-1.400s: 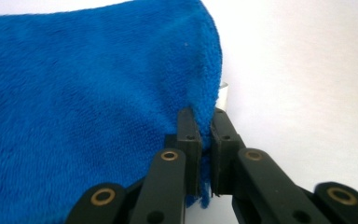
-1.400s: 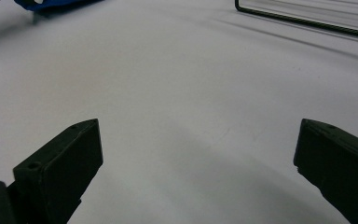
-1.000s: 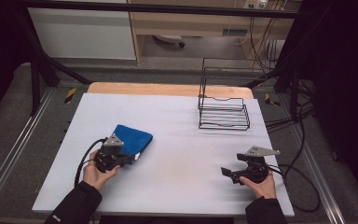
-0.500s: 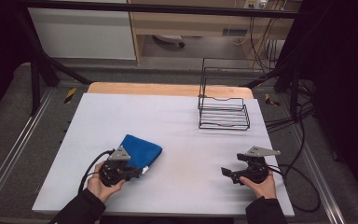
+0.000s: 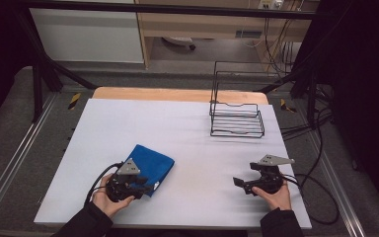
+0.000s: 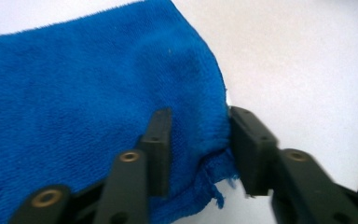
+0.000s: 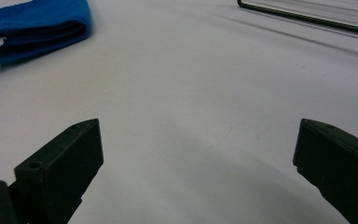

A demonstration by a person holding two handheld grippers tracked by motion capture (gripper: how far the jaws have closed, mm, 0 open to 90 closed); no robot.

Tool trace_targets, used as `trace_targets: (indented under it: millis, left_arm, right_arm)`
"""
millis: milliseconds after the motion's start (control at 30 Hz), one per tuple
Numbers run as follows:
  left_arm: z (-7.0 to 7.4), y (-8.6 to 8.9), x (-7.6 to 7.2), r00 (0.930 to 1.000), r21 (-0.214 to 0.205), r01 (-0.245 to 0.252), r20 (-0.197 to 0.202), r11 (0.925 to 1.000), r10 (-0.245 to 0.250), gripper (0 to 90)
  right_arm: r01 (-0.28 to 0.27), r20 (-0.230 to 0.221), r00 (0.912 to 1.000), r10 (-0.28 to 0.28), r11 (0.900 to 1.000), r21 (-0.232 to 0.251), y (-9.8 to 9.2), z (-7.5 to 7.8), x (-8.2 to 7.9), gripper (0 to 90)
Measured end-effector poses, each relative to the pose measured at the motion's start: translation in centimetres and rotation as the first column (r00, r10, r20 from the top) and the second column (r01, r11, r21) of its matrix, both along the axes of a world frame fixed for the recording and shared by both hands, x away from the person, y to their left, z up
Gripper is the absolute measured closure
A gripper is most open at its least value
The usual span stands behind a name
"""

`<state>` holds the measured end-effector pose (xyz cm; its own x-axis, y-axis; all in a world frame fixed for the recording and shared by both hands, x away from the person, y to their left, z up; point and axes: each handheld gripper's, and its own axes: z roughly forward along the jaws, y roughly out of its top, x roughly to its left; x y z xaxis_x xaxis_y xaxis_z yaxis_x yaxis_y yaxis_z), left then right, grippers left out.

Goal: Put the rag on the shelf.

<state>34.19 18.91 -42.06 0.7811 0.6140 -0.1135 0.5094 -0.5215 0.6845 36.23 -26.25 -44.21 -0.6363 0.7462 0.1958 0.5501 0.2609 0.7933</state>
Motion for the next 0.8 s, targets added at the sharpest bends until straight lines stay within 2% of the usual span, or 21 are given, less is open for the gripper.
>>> trace_targets:
  millis: [167,200,433,533,667,800]
  left_arm:
    - [0.6,0.9,0.2,0.9991,-0.017,-0.033,0.024,0.9993,0.034,39.5]
    - [0.9,1.5,0.5,0.9979,-0.024,-0.057,0.031,0.9981,0.057,36.8]
    - [1.2,2.9,1.0,0.9943,-0.038,-0.1,0.032,0.9943,0.101,22.1]
    - [1.2,3.8,1.5,0.9901,-0.037,-0.136,0.031,0.9901,0.137,16.2]
    - [1.0,4.4,1.9,0.9866,-0.031,-0.16,0.03,0.9867,0.161,10.3]
    - [0.8,5.3,2.2,0.9799,-0.032,-0.196,0.03,0.9801,0.197,7.0]
  right_arm:
    - [-0.004,0.005,1.0,0.004,1.0,-0.007,0.9,0.2,0.1,2.2]
    - [-0.008,0.007,0.9999,0.008,0.9999,-0.009,1.1,0.3,0.2,2.2]
    - [-0.019,0.015,0.9997,0.019,0.9998,-0.011,2.9,0.8,0.8,2.3]
    - [-0.037,0.026,0.999,0.037,0.9993,-0.009,4.3,1.3,1.2,2.9]
    - [-0.067,0.037,0.997,0.068,0.9976,-0.015,6.6,1.9,1.8,4.2]
    - [-0.097,0.05,0.9939,0.098,0.995,-0.027,9.1,2.2,2.7,7.4]
